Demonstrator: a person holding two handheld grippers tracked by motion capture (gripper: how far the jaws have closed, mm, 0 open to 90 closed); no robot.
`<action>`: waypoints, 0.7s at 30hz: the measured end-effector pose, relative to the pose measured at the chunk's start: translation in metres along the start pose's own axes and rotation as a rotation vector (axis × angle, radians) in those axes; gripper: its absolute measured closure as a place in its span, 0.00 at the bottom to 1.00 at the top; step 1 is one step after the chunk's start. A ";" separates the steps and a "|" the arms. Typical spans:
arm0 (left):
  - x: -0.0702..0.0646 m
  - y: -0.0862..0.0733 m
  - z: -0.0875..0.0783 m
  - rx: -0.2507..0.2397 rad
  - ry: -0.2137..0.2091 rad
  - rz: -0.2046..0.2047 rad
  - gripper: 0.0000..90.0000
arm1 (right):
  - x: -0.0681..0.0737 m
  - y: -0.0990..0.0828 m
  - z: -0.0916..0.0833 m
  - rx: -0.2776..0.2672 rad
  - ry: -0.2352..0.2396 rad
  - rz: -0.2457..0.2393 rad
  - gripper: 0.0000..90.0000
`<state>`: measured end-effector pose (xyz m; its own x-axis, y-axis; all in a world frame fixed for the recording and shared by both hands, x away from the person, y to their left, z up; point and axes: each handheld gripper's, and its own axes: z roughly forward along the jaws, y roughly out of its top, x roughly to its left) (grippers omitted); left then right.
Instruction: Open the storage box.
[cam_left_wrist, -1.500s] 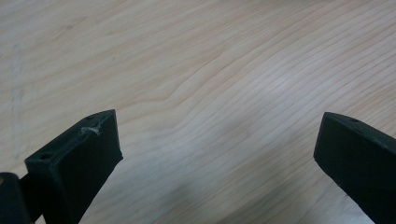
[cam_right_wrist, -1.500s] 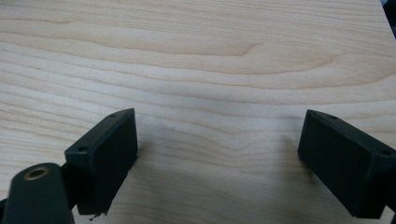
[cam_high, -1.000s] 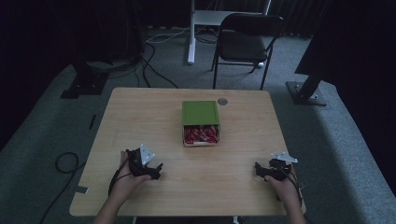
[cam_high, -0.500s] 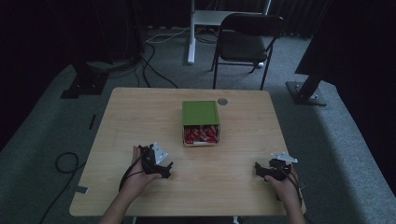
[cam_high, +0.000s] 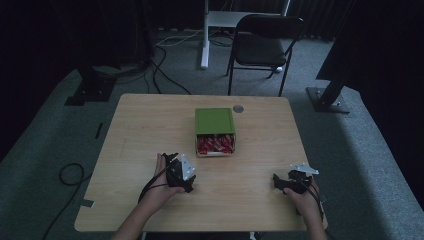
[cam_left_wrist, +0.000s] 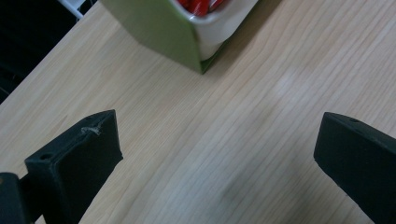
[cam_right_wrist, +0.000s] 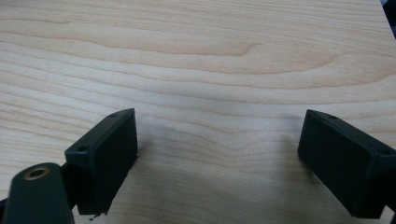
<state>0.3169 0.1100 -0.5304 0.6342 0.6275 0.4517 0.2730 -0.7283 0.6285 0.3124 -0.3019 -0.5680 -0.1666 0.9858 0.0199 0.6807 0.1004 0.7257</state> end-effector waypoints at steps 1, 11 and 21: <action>0.000 0.000 0.000 0.000 0.000 0.000 0.01 | 0.000 0.000 0.000 0.000 0.000 0.000 0.13; -0.015 0.021 0.005 -0.033 0.009 0.113 0.01 | 0.000 0.000 0.000 0.000 0.000 0.000 0.13; -0.030 0.037 0.012 -0.061 0.007 0.210 0.01 | 0.000 0.000 0.000 -0.001 0.001 0.002 0.13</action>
<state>0.3164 0.0612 -0.5285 0.6673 0.4657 0.5812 0.0907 -0.8254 0.5572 0.3124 -0.3022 -0.5679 -0.1664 0.9858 0.0218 0.6805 0.0988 0.7261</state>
